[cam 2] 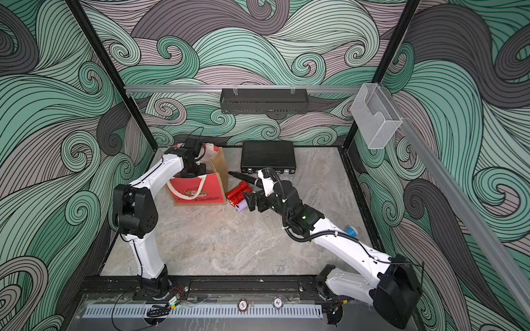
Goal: Put the flashlights into the tote bags
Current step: Place the flashlight in the canvas bag.
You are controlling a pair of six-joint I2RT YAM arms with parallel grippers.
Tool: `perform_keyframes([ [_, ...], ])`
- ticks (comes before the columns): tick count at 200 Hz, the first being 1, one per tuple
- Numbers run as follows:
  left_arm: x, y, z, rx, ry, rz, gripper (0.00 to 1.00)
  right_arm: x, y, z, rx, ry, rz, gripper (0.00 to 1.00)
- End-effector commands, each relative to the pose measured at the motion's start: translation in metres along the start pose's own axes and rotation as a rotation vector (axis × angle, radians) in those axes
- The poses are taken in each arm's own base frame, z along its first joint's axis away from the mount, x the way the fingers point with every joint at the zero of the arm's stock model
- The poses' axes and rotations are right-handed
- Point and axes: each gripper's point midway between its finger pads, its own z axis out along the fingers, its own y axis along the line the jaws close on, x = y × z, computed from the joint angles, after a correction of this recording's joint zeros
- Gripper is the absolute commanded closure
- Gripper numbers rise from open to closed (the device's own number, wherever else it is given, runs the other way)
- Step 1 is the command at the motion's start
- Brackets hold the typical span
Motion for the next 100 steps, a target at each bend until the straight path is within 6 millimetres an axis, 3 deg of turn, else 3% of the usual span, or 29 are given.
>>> perform_keyframes([
  [1, -0.009, 0.007, -0.01, -0.012, -0.029, -0.028, 0.66, -0.013, -0.005, -0.003, 0.028, -0.023, 0.008, 0.01],
  [29, -0.014, 0.008, -0.021, -0.006, -0.06, -0.034, 0.48, -0.016, -0.006, -0.006, 0.041, -0.023, 0.005, 0.01],
  [63, -0.02, 0.009, -0.036, 0.004, -0.099, -0.042, 0.37, -0.017, -0.013, -0.012, 0.083, -0.004, 0.006, 0.01],
  [100, -0.031, 0.011, -0.066, 0.024, -0.181, -0.046, 0.27, -0.013, -0.03, -0.03, 0.186, 0.049, 0.036, 0.01],
])
